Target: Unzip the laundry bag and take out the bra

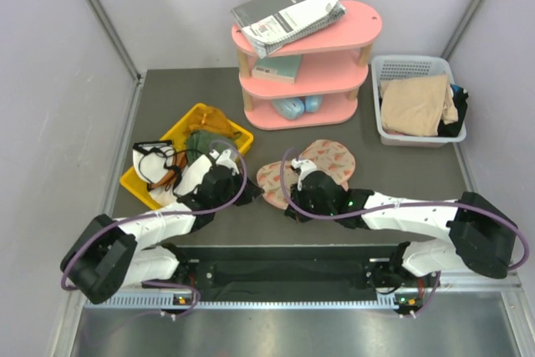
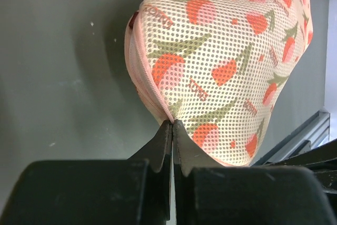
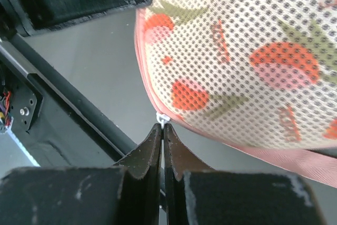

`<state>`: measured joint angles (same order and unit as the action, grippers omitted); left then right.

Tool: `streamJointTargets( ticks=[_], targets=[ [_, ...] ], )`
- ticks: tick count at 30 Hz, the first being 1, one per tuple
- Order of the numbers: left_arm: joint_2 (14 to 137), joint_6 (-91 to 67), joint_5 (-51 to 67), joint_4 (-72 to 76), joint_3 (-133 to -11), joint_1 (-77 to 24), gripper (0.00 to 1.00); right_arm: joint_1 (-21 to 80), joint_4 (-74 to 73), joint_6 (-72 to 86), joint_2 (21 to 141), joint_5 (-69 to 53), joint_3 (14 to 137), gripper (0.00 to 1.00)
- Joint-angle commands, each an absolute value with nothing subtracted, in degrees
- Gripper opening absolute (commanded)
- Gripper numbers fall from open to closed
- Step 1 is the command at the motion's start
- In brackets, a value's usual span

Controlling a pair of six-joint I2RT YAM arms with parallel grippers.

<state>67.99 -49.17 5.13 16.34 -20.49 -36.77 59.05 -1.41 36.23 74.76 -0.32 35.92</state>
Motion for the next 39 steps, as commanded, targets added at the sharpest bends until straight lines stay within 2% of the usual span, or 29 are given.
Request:
streamJointTargets(
  ticks=[1,9,15,22,26,27,28,31,34,39],
  targets=[
    [68.4,-45.8,3.5,15.6,-23.4,-35.2,0.00,58.6,-3.3,36.5,72.8,1.3,35.0,0.00],
    [72.8,-42.7,5.1,16.6,-26.8,-33.5,0.00,58.5,-2.3,36.5,72.8,1.0,34.7,0.00],
    [79.7,-39.4,7.0,16.5,-33.2,-32.0,0.00,58.4,1.7,36.5,75.5,-2.2,35.9,0.00],
    [82.4,-38.9,8.6,17.5,-35.2,-31.0,0.00,58.5,4.9,35.7,79.8,-3.4,38.6,0.00],
    [80.8,-39.5,8.7,16.8,-33.7,-30.9,0.42,58.5,6.0,35.6,81.5,-4.0,39.8,0.00],
    [79.5,-39.6,8.4,15.8,-33.4,-30.9,0.60,58.6,6.3,35.5,81.6,-4.1,40.1,0.00],
    [78.5,-39.6,8.0,14.9,-33.2,-30.9,0.66,58.5,6.4,35.5,82.1,-4.2,40.2,0.00],
    [74.4,-39.0,6.2,10.3,-32.5,-30.9,0.76,58.5,6.9,35.5,82.7,-4.1,40.7,0.00],
    [68.6,-39.0,3.6,6.6,-31.0,-30.8,0.81,58.5,7.3,35.3,83.2,-4.3,41.0,0.00],
    [59.0,-40.4,0.5,1.9,-27.5,-30.6,0.83,58.6,9.0,35.7,83.4,-4.7,40.5,0.00]
  ],
)
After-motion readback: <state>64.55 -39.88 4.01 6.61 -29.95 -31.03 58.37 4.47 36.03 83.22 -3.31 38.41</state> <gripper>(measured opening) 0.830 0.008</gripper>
